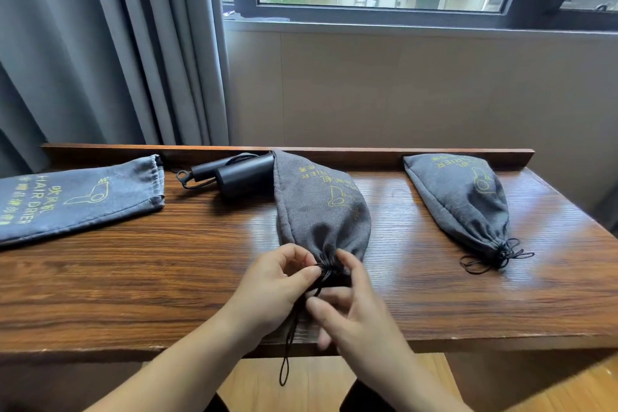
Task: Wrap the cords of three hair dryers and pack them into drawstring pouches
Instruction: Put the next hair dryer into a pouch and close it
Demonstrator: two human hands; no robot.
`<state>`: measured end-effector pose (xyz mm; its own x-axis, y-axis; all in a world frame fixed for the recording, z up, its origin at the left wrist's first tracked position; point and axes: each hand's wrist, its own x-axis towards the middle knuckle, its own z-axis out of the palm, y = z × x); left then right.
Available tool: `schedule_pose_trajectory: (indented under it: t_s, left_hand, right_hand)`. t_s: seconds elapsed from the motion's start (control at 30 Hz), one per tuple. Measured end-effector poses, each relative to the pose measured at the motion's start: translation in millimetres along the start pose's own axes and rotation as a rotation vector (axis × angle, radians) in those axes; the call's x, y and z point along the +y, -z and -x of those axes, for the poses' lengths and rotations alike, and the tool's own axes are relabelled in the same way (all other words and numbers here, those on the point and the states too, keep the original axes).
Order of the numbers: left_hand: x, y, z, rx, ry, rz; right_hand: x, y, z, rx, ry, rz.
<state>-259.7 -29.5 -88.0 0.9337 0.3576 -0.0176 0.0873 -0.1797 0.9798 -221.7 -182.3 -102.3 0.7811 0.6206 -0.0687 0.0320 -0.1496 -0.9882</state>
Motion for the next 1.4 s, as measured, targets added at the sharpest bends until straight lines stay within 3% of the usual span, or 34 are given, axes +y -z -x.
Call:
schedule_pose_trajectory:
  t_s: [0.13,0.3,0.37,0.77,0.83,0.93,1.03,1.27,1.4]
  left_hand:
    - [1.2,-0.4,-2.0,0.056,0.018,0.021]
    - [-6.5,11.5,-8.0,0.182,-0.015,-0.221]
    - [-8.6,16.6,-10.5,0.221,-0.022,-0.27]
    - [-9.2,19.2,-12.5,0.291,-0.075,-0.199]
    - [-2.8,20.8,-6.9,0.26,-0.183,-0.239]
    - [12.1,18.1,3.8,0.082,-0.45,-0.225]
    - [20.0,9.8,4.4,-0.131,-0.473,-0.184]
    - [18.8,-4.1,-21.8,-0.098,-0.441,-0.379]
    - [16.3,-6.0,-23.4,-0.181,-0.504,-0.52]
  right_hand:
    - [2.9,-9.2,-4.8,-0.029,-0.043,-0.281]
    - [3.5,18.8,-8.0,0.262,0.229,0.14]
    - [0.7,32.6,-9.4,0.311,0.252,0.174]
    - [12.6,49.9,-16.3,0.264,0.099,-0.153]
    - [12.1,51.2,-16.0,0.262,0.112,-0.07]
    - [3.6,56.2,-13.2,0.217,0.202,0.326]
    - [-10.1,58.4,-9.8,0.126,0.243,0.642]
    - [-38.0,65.2,-0.3,0.031,0.423,0.855]
    - [-54.0,67.2,-3.1,0.004,0.375,0.614]
